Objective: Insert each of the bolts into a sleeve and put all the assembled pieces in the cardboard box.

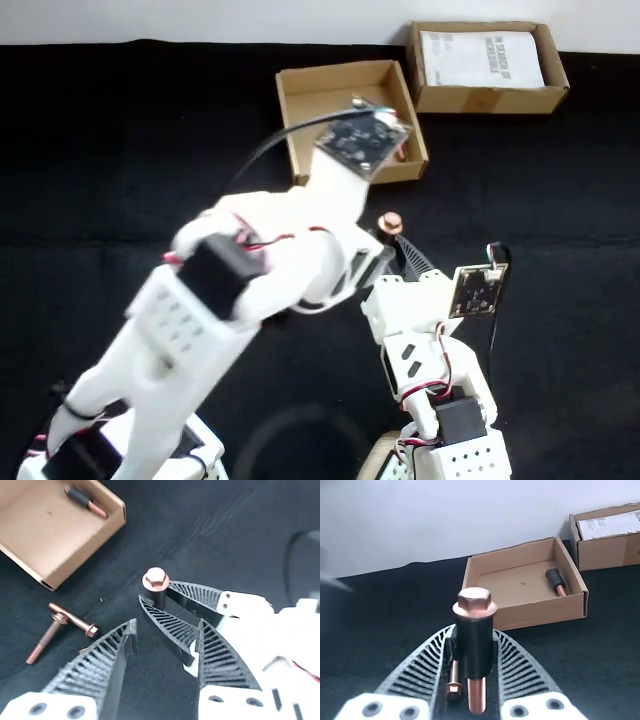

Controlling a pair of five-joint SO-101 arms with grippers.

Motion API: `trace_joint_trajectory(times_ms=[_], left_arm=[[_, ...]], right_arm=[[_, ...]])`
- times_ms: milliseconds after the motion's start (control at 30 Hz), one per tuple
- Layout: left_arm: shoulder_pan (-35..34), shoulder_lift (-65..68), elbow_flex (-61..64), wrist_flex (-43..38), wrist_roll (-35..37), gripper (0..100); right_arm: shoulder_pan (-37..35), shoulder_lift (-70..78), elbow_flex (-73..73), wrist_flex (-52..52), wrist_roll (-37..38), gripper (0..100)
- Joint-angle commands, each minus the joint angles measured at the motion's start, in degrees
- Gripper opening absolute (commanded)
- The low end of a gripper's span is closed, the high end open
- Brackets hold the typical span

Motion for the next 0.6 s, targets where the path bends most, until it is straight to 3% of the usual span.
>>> trace_joint_trajectory(times_ms=[0,167,300,367,567], left_arm=[[-1.54,-4.44,-10.42,4.75,-0.09,19],[-8.31,-6.64,-18.77,9.41,-0.09,18],[-15.96,-8.57,-19.12,11.08,-0.18,6],[-19.91,-9.80,-17.36,11.08,-0.18,0],[-31.16,-14.46,-5.67,10.90,-0.18,1]], right_arm=[[0.66,-1.10,6.46,-1.27,0.62,0.8],[0.66,-1.10,6.46,-1.27,0.53,0.8],[0.66,-0.66,4.70,-0.84,0.26,0.8],[0.66,-0.57,3.30,-0.84,0.26,0.8],[0.66,-0.48,-4.35,4.35,0.53,0.8]])
